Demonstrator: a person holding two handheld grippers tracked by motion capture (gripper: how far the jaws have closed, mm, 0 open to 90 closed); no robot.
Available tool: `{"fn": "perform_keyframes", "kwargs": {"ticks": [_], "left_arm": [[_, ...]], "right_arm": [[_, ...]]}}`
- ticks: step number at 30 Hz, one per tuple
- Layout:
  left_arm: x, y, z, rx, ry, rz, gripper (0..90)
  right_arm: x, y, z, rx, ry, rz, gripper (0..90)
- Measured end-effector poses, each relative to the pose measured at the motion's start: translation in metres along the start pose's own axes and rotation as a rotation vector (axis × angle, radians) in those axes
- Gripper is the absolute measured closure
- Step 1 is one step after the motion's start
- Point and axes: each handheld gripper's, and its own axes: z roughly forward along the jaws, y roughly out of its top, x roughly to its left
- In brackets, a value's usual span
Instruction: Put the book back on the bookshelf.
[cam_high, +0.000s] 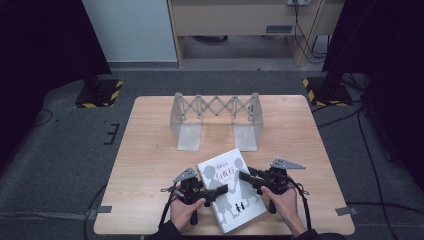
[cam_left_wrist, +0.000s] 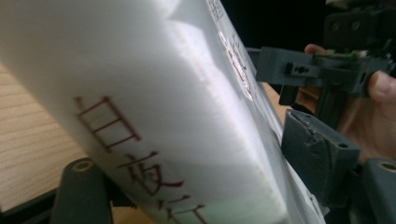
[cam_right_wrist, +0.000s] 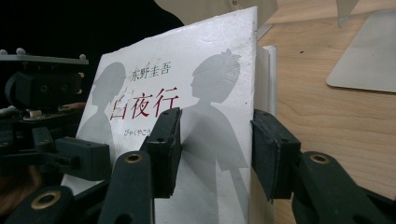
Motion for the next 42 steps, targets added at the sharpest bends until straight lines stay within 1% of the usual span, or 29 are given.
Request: {"fn": "perform_keyframes", "kwargs": {"ticks": [2,5,7,10,11,13,16,18,20,22,24,27,28,29,30,33,35,36,37,42], "left_arm": [[0.0,0.001,0.0,-0.013,-0.007,-0.012,31.5],[0.0,0.003,-0.001,-0.038,-0.028,-0.053,36.5],[0.0,0.004,0.0,-0.037,-0.022,-0.051,37.3],[0.0,0.005,0.001,-0.031,-0.022,-0.059,37.5],[0.0,0.005,0.001,-0.031,-0.022,-0.059,37.7],[-0.001,0.009,-0.001,-0.024,-0.026,-0.057,38.4],[-0.002,0.017,-0.005,-0.023,-0.038,-0.056,41.3],[-0.003,0.021,-0.008,-0.025,-0.038,-0.044,42.8],[-0.003,0.025,-0.009,-0.026,-0.036,-0.04,43.6],[-0.002,0.027,-0.01,-0.027,-0.045,-0.059,44.9],[-0.002,0.03,-0.012,-0.024,-0.052,-0.061,45.9],[-0.002,0.035,-0.015,-0.031,-0.068,-0.074,48.2],[-0.002,0.037,-0.015,-0.033,-0.071,-0.075,48.9],[-0.002,0.037,-0.015,-0.033,-0.071,-0.075,49.6],[-0.005,0.041,-0.017,-0.034,-0.07,-0.063,50.0],[-0.008,0.047,-0.019,-0.041,-0.066,-0.048,51.0],[-0.01,0.05,-0.022,-0.05,-0.063,-0.043,51.7],[-0.011,0.051,-0.023,-0.046,-0.059,-0.036,51.9],[-0.012,0.051,-0.024,-0.051,-0.055,-0.036,51.9],[-0.015,0.053,-0.026,-0.049,-0.045,-0.03,52.3]], "right_arm": [[-0.001,0.0,-0.001,-0.004,0.001,0.011,55.3],[-0.002,0.001,-0.003,-0.008,-0.003,0.013,54.1],[-0.004,0.001,-0.003,-0.005,-0.016,-0.004,51.8],[-0.006,0.002,-0.008,-0.009,-0.041,-0.017,48.7],[-0.006,0.002,-0.008,-0.009,-0.041,-0.017,48.7],[-0.012,0.005,-0.018,-0.036,-0.071,-0.011,44.1],[-0.023,0.006,-0.029,-0.054,-0.128,-0.015,41.1],[-0.029,0.007,-0.035,-0.05,-0.172,-0.027,40.3],[-0.034,0.007,-0.04,-0.043,-0.222,-0.039,39.2],[-0.04,0.007,-0.044,-0.04,-0.265,-0.048,36.8],[-0.045,0.007,-0.047,-0.023,-0.304,-0.061,35.2],[-0.052,0.006,-0.05,0.019,-0.35,-0.082,30.3],[-0.053,0.005,-0.051,0.03,-0.37,-0.09,29.9],[-0.053,0.005,-0.051,0.03,-0.37,-0.09,29.9],[-0.058,0.003,-0.053,0.074,-0.425,-0.102,29.8],[-0.064,0.0,-0.054,0.132,-0.48,-0.116,28.6],[-0.068,-0.001,-0.054,0.164,-0.505,-0.129,28.0],[-0.069,-0.002,-0.053,0.176,-0.516,-0.127,27.8],[-0.07,-0.002,-0.053,0.191,-0.526,-0.14,27.8],[-0.075,-0.005,-0.051,0.242,-0.569,-0.155,26.5]]}}
